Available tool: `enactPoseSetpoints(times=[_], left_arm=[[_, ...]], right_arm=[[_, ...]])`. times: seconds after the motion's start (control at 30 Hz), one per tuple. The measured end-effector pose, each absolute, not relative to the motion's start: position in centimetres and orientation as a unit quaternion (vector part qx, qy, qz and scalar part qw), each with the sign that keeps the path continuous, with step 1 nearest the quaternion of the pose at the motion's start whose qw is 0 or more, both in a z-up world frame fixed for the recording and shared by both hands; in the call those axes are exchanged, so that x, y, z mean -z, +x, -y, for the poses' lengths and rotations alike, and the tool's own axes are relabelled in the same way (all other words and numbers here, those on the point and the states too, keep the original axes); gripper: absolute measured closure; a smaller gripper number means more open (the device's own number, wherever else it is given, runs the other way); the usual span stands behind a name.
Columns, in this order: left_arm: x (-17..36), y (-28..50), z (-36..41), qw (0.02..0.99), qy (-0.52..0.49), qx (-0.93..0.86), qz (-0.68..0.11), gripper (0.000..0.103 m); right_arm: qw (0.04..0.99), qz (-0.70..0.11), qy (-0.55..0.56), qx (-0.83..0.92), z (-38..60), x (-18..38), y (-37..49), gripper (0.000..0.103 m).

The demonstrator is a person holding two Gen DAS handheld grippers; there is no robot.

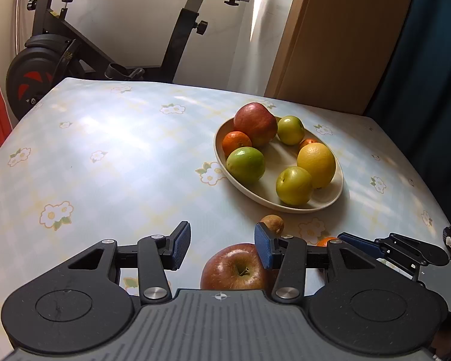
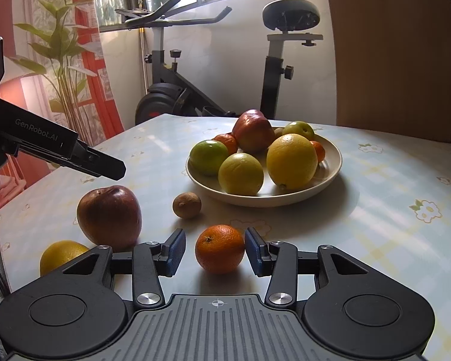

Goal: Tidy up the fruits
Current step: 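Grasp the small tangerine with the right gripper while the left tool approaches the kiwi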

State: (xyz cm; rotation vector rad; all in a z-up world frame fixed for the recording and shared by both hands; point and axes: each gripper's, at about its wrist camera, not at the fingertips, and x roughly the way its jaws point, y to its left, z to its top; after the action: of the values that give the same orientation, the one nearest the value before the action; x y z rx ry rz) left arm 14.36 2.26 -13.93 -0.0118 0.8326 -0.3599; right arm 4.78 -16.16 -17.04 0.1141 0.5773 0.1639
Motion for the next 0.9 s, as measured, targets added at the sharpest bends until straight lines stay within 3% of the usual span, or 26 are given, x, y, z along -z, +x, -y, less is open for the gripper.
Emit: enactPoseSetpoints(times=[0.63,0.9], left_arm=[[14.1,14.2,-2.2,0.899,-0.008,0.171,-0.403,0.054],[14.3,14.8,-0.6,0.884,0.004,0.214,-0.416,0.054]], right_arm=[[0.948,-0.311,0.048,-0.045,16.5,17.4,5.2,0.06],[0.949,-0.306,0.048,-0.056,16.5,17.4,5.2,0.068]])
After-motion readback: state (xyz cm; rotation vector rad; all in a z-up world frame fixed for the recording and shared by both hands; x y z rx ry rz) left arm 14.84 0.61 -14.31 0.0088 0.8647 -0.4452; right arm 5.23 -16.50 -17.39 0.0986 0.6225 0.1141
